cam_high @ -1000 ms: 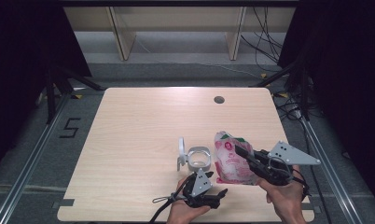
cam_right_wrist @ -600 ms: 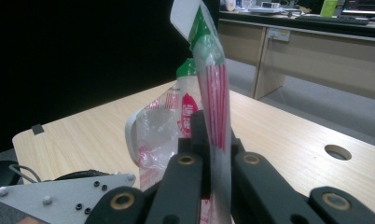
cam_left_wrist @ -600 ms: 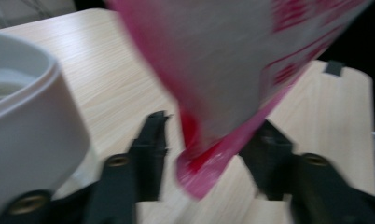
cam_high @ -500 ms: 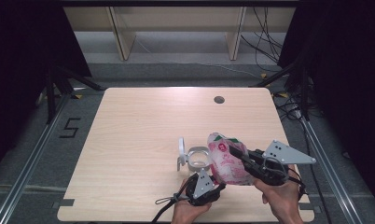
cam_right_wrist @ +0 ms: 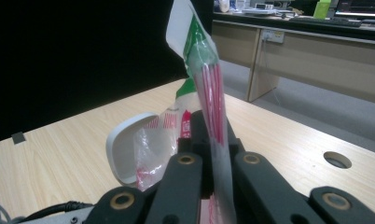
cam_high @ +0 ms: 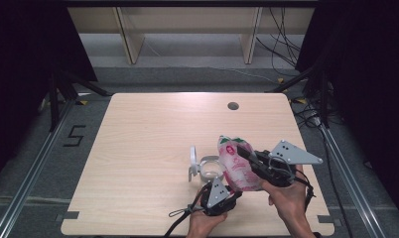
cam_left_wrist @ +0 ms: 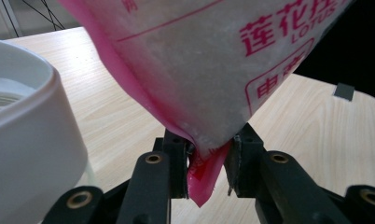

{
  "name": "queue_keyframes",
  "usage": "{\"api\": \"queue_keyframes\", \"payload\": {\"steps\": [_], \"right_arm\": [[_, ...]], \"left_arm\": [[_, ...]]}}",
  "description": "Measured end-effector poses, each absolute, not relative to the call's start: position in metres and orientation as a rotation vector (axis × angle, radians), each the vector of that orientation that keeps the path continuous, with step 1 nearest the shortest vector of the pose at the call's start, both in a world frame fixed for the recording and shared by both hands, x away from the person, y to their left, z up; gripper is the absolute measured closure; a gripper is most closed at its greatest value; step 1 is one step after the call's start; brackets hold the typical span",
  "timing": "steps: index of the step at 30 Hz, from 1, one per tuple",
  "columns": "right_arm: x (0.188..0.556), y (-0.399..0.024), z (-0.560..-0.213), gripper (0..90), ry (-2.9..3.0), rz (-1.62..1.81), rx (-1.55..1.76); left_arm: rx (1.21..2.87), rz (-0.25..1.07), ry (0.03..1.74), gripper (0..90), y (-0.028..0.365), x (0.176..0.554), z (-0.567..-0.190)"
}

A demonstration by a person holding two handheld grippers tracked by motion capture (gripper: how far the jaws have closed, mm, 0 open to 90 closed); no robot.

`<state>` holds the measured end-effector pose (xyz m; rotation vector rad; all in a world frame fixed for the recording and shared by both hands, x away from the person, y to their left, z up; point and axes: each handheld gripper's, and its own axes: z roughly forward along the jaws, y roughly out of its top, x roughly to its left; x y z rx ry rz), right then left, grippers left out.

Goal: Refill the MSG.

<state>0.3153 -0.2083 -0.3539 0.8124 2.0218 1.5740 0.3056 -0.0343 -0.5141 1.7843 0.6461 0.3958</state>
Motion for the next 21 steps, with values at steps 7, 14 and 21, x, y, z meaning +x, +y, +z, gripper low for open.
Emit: {"api": "queue_keyframes", "payload": {"steps": [7, 14, 21], "right_arm": [[0.324, -0.198, -0.353, 90.0, 2.027, 1.581, 0.821], [0.333, -0.19, -0.356, 90.0, 2.055, 1.555, 0.824], [0.335, -0.187, -0.355, 90.0, 2.064, 1.551, 0.85]], "left_arm": [[1.728, 0.336, 0.663, 72.5, -0.04, 0.305, -0.517], [1.742, 0.341, 0.684, 72.7, -0.041, 0.306, -0.518], [1.749, 0.334, 0.669, 73.0, -0.044, 0.304, -0.514]]}}
